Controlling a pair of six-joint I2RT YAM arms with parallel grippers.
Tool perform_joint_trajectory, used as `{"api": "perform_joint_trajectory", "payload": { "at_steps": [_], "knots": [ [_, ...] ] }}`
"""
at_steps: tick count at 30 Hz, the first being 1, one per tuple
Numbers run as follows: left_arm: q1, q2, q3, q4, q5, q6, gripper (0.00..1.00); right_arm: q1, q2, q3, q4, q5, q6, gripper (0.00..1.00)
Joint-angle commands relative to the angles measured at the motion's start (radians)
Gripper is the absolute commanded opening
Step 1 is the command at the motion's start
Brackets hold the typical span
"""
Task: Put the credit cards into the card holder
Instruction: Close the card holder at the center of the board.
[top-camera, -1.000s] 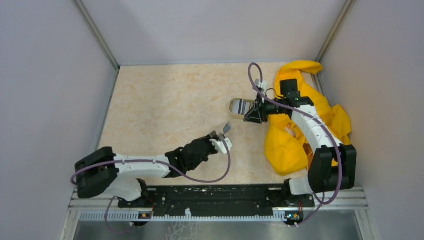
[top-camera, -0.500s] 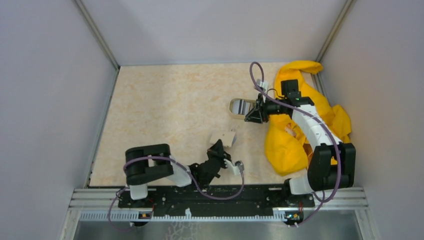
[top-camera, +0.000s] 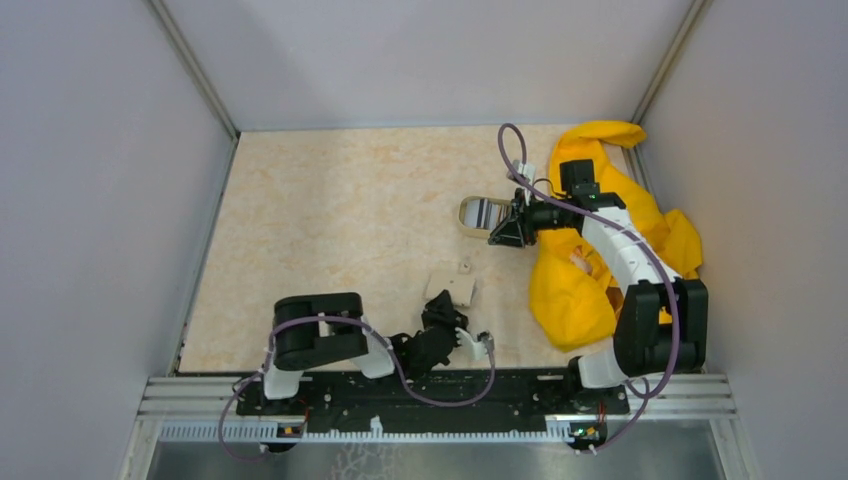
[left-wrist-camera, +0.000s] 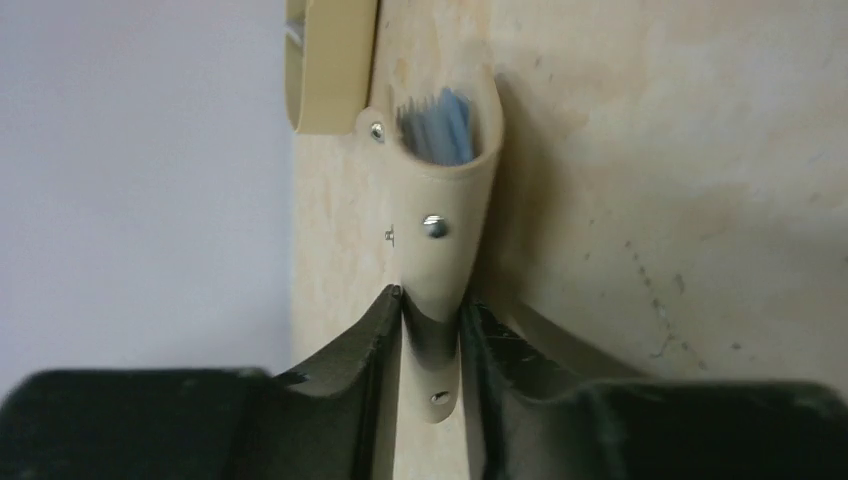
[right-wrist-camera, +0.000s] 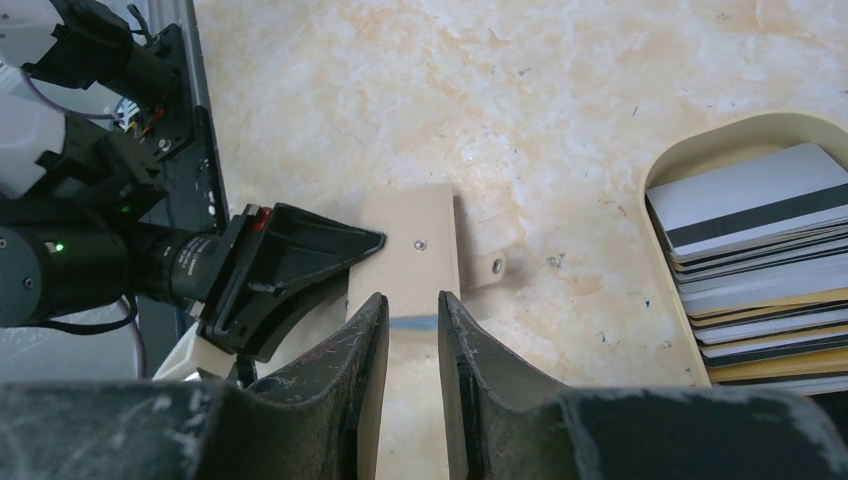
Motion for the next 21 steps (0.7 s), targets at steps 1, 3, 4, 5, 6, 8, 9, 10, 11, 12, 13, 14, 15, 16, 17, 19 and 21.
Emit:
{"api": "perform_joint_trajectory", "payload": {
  "at_steps": [1, 3, 4, 5, 6, 8, 9, 10, 11, 12, 13, 14, 15, 16, 17, 19, 21],
  "knots": [
    [-0.006, -0.12, 0.084, -0.446, 0.142, -0.375, 0.36, -0.01, -0.001, 0.008, 0.007, -0.032, -0.019, 0.25],
    [-0.006, -0.121, 0.092, -0.503, 0.161, -0.436, 0.47, -0.009, 0.001, 0.007, 0.006, -0.029, -0.02, 0.25],
    [-0.006, -0.119, 0.091, -0.525, 0.167, -0.471, 0.52, -0.01, 0.002, 0.007, 0.005, -0.027, -0.02, 0.25],
    [-0.006, -0.117, 0.092, -0.542, 0.169, -0.495, 0.58, -0.009, 0.003, 0.006, 0.004, -0.024, -0.02, 0.25],
    [-0.006, -0.118, 0.091, -0.564, 0.172, -0.529, 0.64, -0.01, 0.004, 0.006, 0.002, -0.019, -0.022, 0.25],
    [-0.006, -0.144, 0.094, -0.618, 0.186, -0.605, 0.73, -0.01, 0.008, 0.005, -0.001, -0.012, -0.028, 0.25],
    [-0.006, -0.171, 0.089, -0.644, 0.209, -0.642, 0.79, -0.009, 0.01, 0.003, -0.001, -0.009, -0.035, 0.25],
    [-0.006, -0.211, 0.087, -0.663, 0.237, -0.675, 0.88, -0.008, 0.01, 0.0, -0.002, -0.001, -0.04, 0.25],
    [-0.006, -0.245, 0.09, -0.685, 0.262, -0.719, 0.92, -0.005, 0.01, -0.002, -0.001, 0.009, -0.05, 0.25],
    [-0.006, -0.284, 0.098, -0.715, 0.295, -0.762, 0.95, -0.003, 0.01, -0.004, -0.01, 0.009, -0.074, 0.25],
    [-0.006, -0.319, 0.107, -0.746, 0.329, -0.799, 0.97, 0.003, 0.009, -0.006, -0.023, 0.008, -0.105, 0.26],
    [-0.006, -0.357, 0.111, -0.762, 0.365, -0.834, 0.98, 0.01, 0.007, -0.009, -0.026, 0.01, -0.122, 0.26],
    [-0.005, -0.394, 0.111, -0.772, 0.402, -0.862, 0.98, 0.019, 0.006, -0.014, -0.024, 0.014, -0.132, 0.27],
    [-0.005, -0.431, 0.107, -0.771, 0.444, -0.887, 0.99, 0.028, 0.003, -0.018, -0.022, 0.019, -0.148, 0.27],
    [-0.005, -0.468, 0.094, -0.756, 0.486, -0.904, 0.99, 0.038, -0.002, -0.023, -0.021, 0.024, -0.166, 0.29],
    [-0.005, -0.536, 0.068, -0.728, 0.548, -0.938, 0.99, 0.057, -0.016, -0.039, -0.014, 0.031, -0.209, 0.36],
    [-0.003, -0.599, 0.039, -0.705, 0.574, -0.979, 0.99, 0.069, -0.043, -0.063, -0.01, 0.025, -0.269, 0.42]
  ]
}}
